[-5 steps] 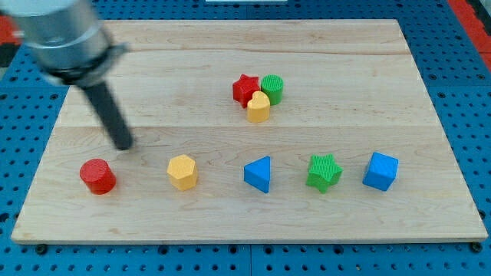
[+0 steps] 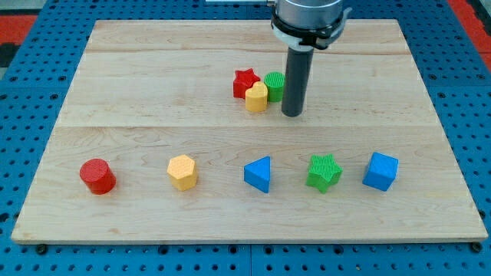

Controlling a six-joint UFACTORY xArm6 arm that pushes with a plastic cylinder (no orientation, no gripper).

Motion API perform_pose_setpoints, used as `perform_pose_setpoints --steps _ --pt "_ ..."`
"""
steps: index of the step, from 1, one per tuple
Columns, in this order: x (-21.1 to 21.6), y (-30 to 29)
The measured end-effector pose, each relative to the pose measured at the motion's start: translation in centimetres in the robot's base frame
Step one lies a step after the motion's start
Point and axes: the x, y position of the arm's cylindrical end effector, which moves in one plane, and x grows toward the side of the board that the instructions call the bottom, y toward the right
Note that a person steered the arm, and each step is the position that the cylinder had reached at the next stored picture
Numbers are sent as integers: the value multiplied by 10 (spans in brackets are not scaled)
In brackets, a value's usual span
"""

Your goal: Push the yellow heart near left to the red circle

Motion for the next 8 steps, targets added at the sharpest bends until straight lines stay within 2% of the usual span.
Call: perform_pose_setpoints --steps 1,2,3,4,5,6,8 --pt "-38 -53" --pt "-38 -109" --pt "-18 -168" --pt "-8 -117" --pt "3 -93" --pt "30 -146" --pt "18 -258"
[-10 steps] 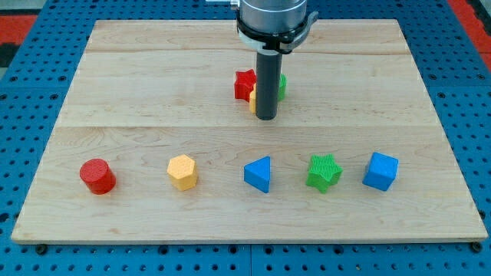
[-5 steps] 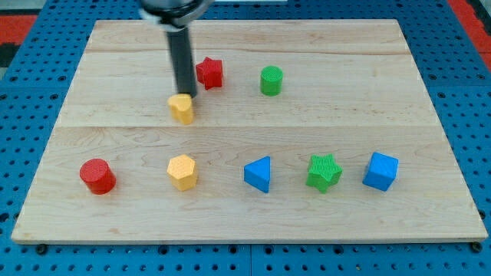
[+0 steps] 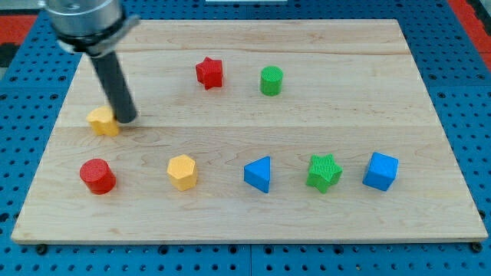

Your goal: Push the yellow heart near left to the red circle

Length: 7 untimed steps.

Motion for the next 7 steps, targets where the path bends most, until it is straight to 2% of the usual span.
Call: perform_pose_setpoints --steps 2,4,6,7 --pt "-14 -28" --pt "44 -40" --pt "55 -42" --pt "73 -63"
